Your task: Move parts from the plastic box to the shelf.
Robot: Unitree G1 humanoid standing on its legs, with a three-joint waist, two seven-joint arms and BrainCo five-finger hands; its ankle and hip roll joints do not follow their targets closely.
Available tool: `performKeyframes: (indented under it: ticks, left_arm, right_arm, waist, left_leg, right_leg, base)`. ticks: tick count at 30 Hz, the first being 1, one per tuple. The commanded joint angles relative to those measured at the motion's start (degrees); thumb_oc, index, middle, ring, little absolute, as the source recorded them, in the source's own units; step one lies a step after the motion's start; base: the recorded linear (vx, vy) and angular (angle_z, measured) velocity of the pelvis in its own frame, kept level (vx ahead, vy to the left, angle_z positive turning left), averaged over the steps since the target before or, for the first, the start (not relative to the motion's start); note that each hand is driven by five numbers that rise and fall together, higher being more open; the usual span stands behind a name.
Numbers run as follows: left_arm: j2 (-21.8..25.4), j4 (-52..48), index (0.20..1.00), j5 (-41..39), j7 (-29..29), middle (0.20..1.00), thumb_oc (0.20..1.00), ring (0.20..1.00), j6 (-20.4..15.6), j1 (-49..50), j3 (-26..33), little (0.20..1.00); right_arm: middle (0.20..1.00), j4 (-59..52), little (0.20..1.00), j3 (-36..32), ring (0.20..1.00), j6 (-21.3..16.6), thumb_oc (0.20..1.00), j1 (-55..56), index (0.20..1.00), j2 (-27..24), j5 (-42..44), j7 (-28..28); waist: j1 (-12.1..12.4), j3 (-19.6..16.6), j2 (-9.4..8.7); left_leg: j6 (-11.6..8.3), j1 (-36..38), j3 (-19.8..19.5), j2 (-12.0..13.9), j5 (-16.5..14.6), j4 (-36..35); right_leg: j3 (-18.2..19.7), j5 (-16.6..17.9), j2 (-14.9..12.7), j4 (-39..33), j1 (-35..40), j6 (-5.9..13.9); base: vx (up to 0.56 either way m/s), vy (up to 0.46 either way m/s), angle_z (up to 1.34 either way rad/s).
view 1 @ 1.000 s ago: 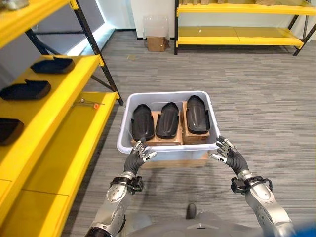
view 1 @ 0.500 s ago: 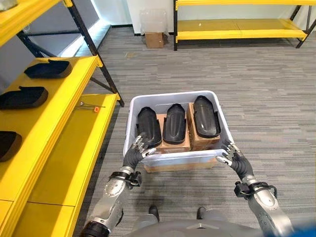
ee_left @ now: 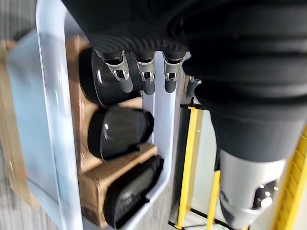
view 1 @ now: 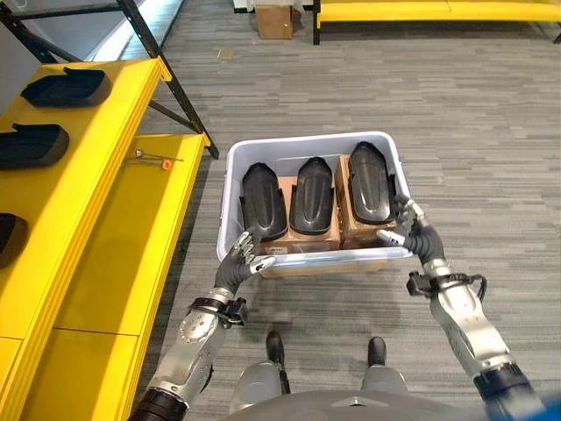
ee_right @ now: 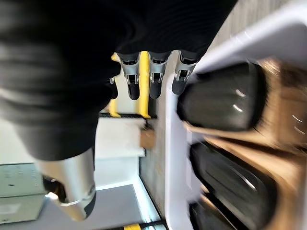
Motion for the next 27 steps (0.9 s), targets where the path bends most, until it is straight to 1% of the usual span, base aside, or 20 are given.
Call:
performKeyframes:
  ticks: [1,3,5,6,7,9,10,12,16,18,20,22,24,25,26,27]
  left_arm:
    - [2.81,-4.31,1.000,-0.43,2.78,1.000,1.000,1.000,-5.00,-2.98,1.31,1.000]
    - [2.91,-4.99,1.000,-0.38,3.46,1.000,1.000,1.000,-5.31,-4.19,0.66,1.000]
    - [2.98,-5.28,1.000,-0.76,3.55,1.000,1.000,1.000,-5.59,-4.56,0.46,1.000]
    - [3.07,-6.03,1.000,-1.41,3.88,1.000,1.000,1.000,-6.05,-5.23,-0.13,1.000]
    - [3.08,-6.03,1.000,-1.41,3.89,1.000,1.000,1.000,-6.05,-5.28,-0.10,1.000]
    - [3.42,-6.64,1.000,-2.33,4.01,1.000,1.000,1.000,-6.27,-6.13,-1.36,1.000]
    - [3.43,-6.62,1.000,-2.33,4.02,1.000,1.000,1.000,-6.27,-6.23,-1.32,1.000]
    - [4.02,-7.69,1.000,-3.53,4.16,1.000,1.000,1.000,-6.75,-7.68,-3.23,1.000]
    - [4.33,-8.01,1.000,-3.84,4.09,1.000,1.000,1.000,-6.76,-8.60,-4.15,1.000]
    - [4.98,-8.42,1.000,-4.20,4.18,1.000,1.000,1.000,-6.90,-9.38,-5.22,1.000]
    - [5.28,-8.37,1.000,-3.60,4.50,1.000,1.000,1.000,-7.05,-10.16,-5.86,1.000]
    - [5.18,-8.23,1.000,-3.55,4.76,1.000,1.000,1.000,-7.21,-10.49,-6.03,1.000]
    - [5.45,-8.33,1.000,-3.33,5.40,1.000,1.000,1.000,-7.43,-11.52,-6.67,1.000]
    - [5.42,-8.32,1.000,-3.31,5.43,1.000,1.000,1.000,-7.43,-11.61,-6.65,1.000]
    - [5.57,-8.34,1.000,-3.37,5.74,1.000,1.000,1.000,-7.62,-11.59,-6.76,1.000]
    - [5.81,-8.61,1.000,-3.47,6.11,1.000,1.000,1.000,-7.87,-12.02,-6.69,1.000]
  right_arm:
    - [1.000,-2.06,1.000,-0.42,1.000,-4.73,1.000,-4.97,1.000,1.73,-3.97,-5.80]
    - [1.000,-1.60,1.000,-0.06,1.000,-4.63,1.000,-9.13,1.000,1.95,-5.44,-8.30]
    - [1.000,-0.37,1.000,0.17,1.000,-4.45,1.000,-11.25,1.000,1.83,-6.51,-9.09]
    - [1.000,1.70,1.000,0.55,1.000,-4.32,1.000,-14.76,1.000,2.40,-6.62,-11.16]
    - [1.000,1.78,1.000,0.56,1.000,-4.35,1.000,-14.87,1.000,2.41,-6.62,-11.19]
    - [1.000,5.55,1.000,0.71,1.000,-3.63,1.000,-19.89,1.000,3.01,-8.76,-15.20]
    - [1.000,5.73,1.000,0.74,1.000,-3.70,1.000,-20.10,1.000,3.04,-8.78,-15.27]
    - [1.000,11.90,1.000,1.51,1.000,-2.42,1.000,-28.29,1.000,2.92,-10.68,-18.89]
    - [1.000,15.14,1.000,1.76,1.000,-1.75,1.000,-32.01,1.000,2.00,-11.68,-20.13]
    - [1.000,19.49,1.000,1.88,1.000,-1.08,1.000,-36.91,1.000,0.75,-11.63,-21.80]
    - [1.000,22.99,1.000,2.00,1.000,0.00,1.000,-40.52,1.000,-0.73,-13.53,-23.62]
    - [1.000,23.75,1.000,1.89,1.000,-0.08,1.000,-41.77,1.000,-0.79,-13.60,-24.24]
    - [1.000,27.62,1.000,1.83,1.000,0.31,1.000,-45.20,1.000,-1.87,-12.99,-25.77]
    - [1.000,27.81,1.000,1.89,1.000,0.22,1.000,-45.40,1.000,-1.91,-12.94,-25.78]
    - [1.000,29.71,1.000,1.76,1.000,0.22,1.000,-46.95,1.000,-2.50,-12.50,-26.22]
    - [1.000,32.97,1.000,2.03,1.000,0.09,1.000,-49.59,1.000,-3.32,-11.38,-26.66]
  waist:
    - [1.12,1.02,-2.90]
    - [1.50,1.93,-2.54]
    - [1.72,2.46,-2.31]
    - [2.08,3.17,-1.93]
    - [2.08,3.19,-1.94]
    - [2.64,4.24,-1.21]
    - [2.63,4.29,-1.22]
    - [3.44,5.80,0.02]
    - [3.92,6.52,0.54]
    - [4.51,7.35,1.08]
    - [4.79,8.04,1.48]
    - [4.85,8.32,1.65]
    - [5.09,9.00,2.11]
    - [5.10,8.98,2.13]
    - [5.32,9.41,2.39]
    - [5.53,9.54,2.63]
  left_leg:
    - [-1.06,-3.61,-2.50,2.13,-2.15,6.04]
    - [-1.07,-4.55,-2.46,2.05,-1.94,6.16]
    - [-1.11,-4.97,-2.43,1.99,-1.79,6.22]
    - [-1.10,-5.71,-2.67,1.94,-1.65,6.39]
    - [-1.10,-5.77,-2.67,1.95,-1.65,6.41]
    - [-1.16,-6.84,-3.01,1.95,-1.34,6.65]
    - [-1.17,-6.92,-3.02,1.96,-1.34,6.70]
    - [-1.33,-8.29,-3.42,1.95,-0.77,6.69]
    - [-1.40,-9.14,-3.57,2.10,-0.35,6.61]
    - [-1.51,-10.28,-3.84,2.11,0.01,6.68]
    - [-1.60,-11.12,-4.07,2.12,0.27,6.60]
    - [-1.60,-11.57,-4.11,2.17,0.36,6.74]
    - [-1.67,-12.62,-4.33,2.19,0.59,6.84]
    - [-1.67,-12.78,-4.33,2.21,0.58,6.90]
    - [-1.76,-13.04,-4.46,2.23,0.35,7.06]
    - [-1.75,-14.04,-4.44,2.15,0.80,6.97]
  right_leg:
    - [-0.42,1.78,-4.59,4.29,-2.06,1.19]
    - [-0.27,1.84,-4.73,4.96,-3.42,1.15]
    - [-0.18,1.91,-4.77,5.26,-4.09,1.17]
    - [0.03,1.92,-4.85,5.80,-5.19,1.04]
    - [0.05,1.91,-4.85,5.85,-5.27,1.03]
    - [0.20,1.75,-5.05,6.66,-6.45,0.92]
    - [0.22,1.73,-5.05,6.73,-6.55,0.92]
    - [0.70,1.66,-5.04,7.74,-8.57,0.76]
    - [0.90,1.65,-4.89,8.20,-9.69,0.69]
    - [0.69,1.62,-4.83,8.67,-10.79,0.58]
    - [0.80,1.63,-4.68,9.00,-11.73,0.46]
    - [0.83,1.61,-4.60,9.33,-12.28,0.37]
    - [0.98,1.67,-4.46,9.99,-13.69,0.27]
    - [1.02,1.64,-4.46,10.10,-13.88,0.26]
    - [1.00,1.36,-4.40,10.62,-14.32,0.24]
    - [1.19,1.71,-4.33,10.87,-15.52,0.12]
  base:
    - [-0.08,-0.011,0.01]
    - [-0.08,-0.007,0.05]
    - [-0.06,-0.003,0.01]
    - [-0.04,-0.006,-0.04]
    - [-0.08,-0.014,-0.03]
    - [-0.05,-0.016,0.01]
    - [-0.06,0.002,0.04]
    - [-0.08,0.001,0.05]
    - [-0.02,-0.005,-0.01]
    - [-0.04,-0.028,0.00]
    - [-0.04,-0.016,0.03]
    - [-0.02,-0.009,0.10]
    - [-0.01,-0.004,0.04]
    - [0.00,0.000,0.00]
    - [0.00,0.000,0.00]
    - [0.00,0.000,0.00]
